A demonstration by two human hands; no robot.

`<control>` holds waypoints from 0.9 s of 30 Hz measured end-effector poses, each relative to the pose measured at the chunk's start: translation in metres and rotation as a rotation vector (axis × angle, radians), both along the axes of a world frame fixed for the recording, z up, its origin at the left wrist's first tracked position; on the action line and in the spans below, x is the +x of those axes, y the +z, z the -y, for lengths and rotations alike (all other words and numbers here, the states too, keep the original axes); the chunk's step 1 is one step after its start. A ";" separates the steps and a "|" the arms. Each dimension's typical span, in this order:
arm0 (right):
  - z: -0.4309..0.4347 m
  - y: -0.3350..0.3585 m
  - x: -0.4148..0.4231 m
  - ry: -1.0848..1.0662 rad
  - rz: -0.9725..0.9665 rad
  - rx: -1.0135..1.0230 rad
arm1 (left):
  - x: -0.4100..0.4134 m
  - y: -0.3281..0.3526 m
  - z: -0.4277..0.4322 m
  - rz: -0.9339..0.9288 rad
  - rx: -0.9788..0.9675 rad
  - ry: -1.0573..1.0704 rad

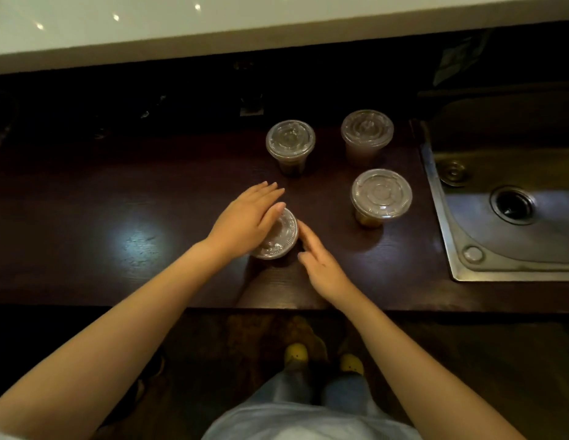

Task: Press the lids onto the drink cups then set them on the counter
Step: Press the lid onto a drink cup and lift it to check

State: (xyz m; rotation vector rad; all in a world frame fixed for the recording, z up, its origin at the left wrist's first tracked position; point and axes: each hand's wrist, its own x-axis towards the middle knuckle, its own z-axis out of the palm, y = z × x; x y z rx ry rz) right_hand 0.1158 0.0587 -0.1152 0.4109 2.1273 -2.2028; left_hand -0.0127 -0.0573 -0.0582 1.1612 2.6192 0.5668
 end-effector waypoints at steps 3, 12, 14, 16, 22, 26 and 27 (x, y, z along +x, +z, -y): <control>-0.013 -0.004 -0.008 0.206 -0.041 0.142 | 0.019 -0.008 -0.008 -0.085 -0.040 0.036; -0.024 -0.004 -0.040 0.319 -0.037 0.183 | 0.027 -0.012 -0.013 -0.222 -0.069 0.077; -0.025 -0.006 -0.042 0.314 -0.035 0.200 | 0.027 -0.011 -0.013 -0.218 -0.069 0.073; -0.025 -0.005 -0.041 0.289 -0.052 0.208 | 0.026 -0.009 -0.012 -0.201 -0.074 0.054; 0.002 -0.006 -0.030 -0.066 -0.088 0.311 | 0.031 -0.004 -0.015 -0.074 -0.143 0.182; 0.032 -0.013 -0.016 -0.211 -0.124 0.327 | 0.039 -0.012 -0.019 -0.061 0.035 0.300; 0.034 -0.013 -0.011 -0.213 -0.138 0.326 | 0.037 -0.013 -0.016 -0.103 0.056 0.264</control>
